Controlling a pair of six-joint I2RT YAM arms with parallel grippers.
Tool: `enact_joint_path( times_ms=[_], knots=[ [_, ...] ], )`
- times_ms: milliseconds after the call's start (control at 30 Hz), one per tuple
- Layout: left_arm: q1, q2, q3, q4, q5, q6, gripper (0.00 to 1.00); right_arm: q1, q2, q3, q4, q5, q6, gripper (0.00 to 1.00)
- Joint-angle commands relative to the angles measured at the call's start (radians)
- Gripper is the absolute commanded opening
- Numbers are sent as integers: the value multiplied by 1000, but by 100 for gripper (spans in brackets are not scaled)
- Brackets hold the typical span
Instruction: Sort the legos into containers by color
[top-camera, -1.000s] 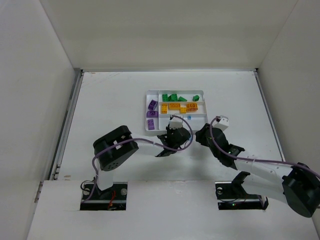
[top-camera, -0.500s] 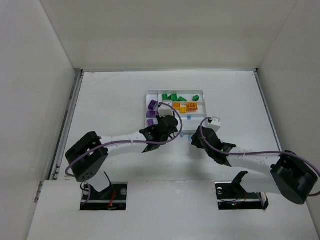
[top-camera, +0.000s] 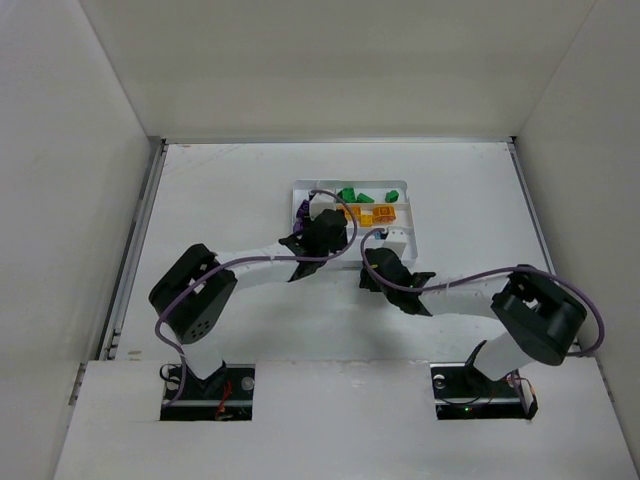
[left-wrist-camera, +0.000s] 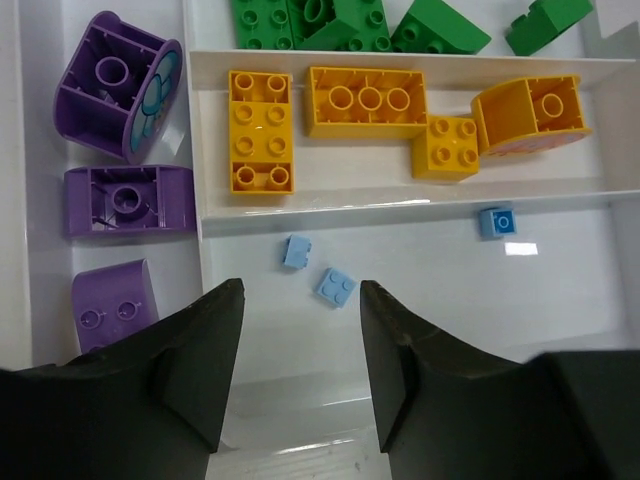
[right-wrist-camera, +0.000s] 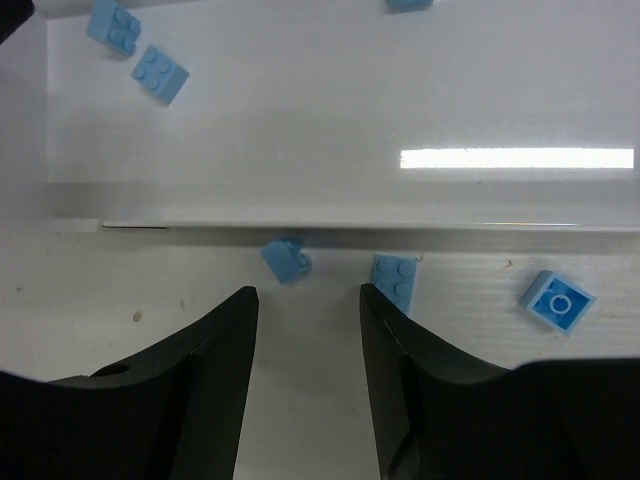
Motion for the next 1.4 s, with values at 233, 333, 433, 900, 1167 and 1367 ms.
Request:
enact_joint_path(
  times_ms=[233,333,433,900,1167,1367],
  knots=[
    [38,-229,-154,-35,34,-108,39,7,94,78,53,35,-34,50],
    [38,-308,-223,-35,22,-149,21,7,118,94,55,38,-43,41],
    [21,-384,-279,-31,28,-148,14,10,109,89,53,38,-31,25],
    [-252,-318,-270,-3,2,-155,28,-81,-92,146,-8,-37,-98,20],
    [-387,-143,-148,2,-115,-198,37,-142,-67,169,50,-56,-112,47],
    [-431,1,-28,-9,-191,-217,39,-214,-250,62,19,-47,-101,47]
  ],
)
